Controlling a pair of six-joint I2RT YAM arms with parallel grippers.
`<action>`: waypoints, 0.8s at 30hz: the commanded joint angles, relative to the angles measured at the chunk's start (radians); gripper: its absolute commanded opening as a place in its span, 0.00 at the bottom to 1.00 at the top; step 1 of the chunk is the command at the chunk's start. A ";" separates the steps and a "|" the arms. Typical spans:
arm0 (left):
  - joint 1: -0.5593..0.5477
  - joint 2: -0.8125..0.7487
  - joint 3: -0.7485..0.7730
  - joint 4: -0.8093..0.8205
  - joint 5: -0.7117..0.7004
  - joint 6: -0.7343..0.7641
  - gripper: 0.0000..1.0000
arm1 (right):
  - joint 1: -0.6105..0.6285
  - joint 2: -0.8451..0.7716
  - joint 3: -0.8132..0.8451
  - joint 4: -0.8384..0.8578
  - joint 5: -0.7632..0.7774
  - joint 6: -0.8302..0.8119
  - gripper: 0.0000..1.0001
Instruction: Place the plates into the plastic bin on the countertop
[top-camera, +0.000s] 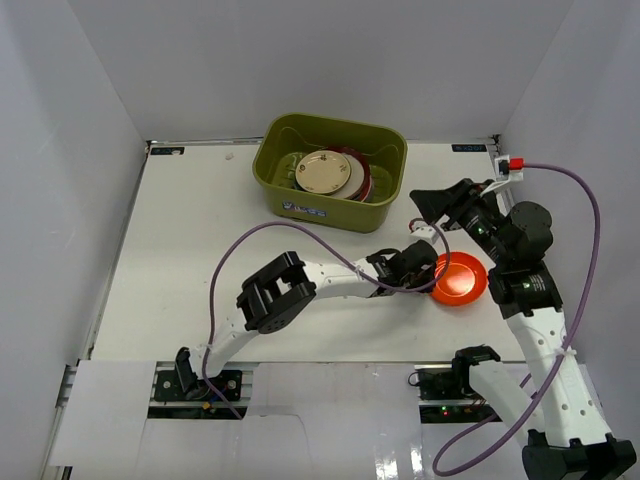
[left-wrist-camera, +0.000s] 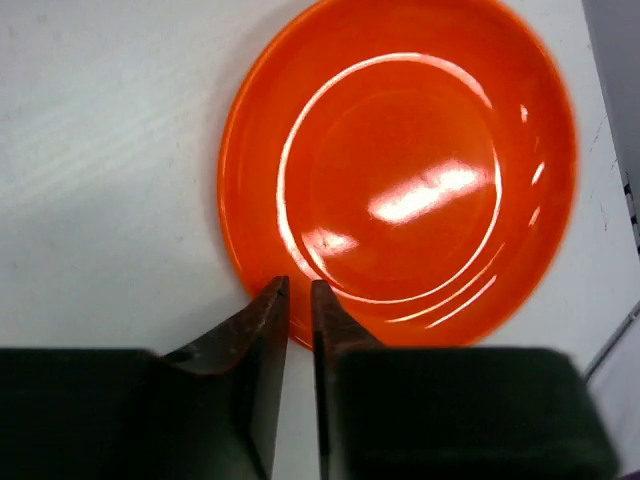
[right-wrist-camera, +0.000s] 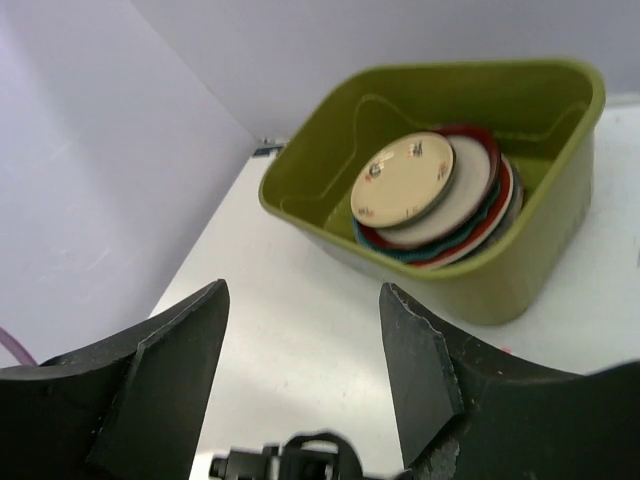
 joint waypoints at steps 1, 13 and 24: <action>0.006 0.034 0.062 -0.167 -0.122 0.052 0.23 | 0.006 -0.080 -0.026 -0.045 -0.044 0.017 0.68; -0.051 -0.202 -0.125 -0.081 -0.243 0.080 0.46 | 0.006 -0.110 0.000 -0.081 -0.036 -0.013 0.68; -0.051 -0.218 -0.223 -0.056 -0.349 0.066 0.49 | 0.006 -0.105 -0.027 -0.081 -0.032 -0.029 0.68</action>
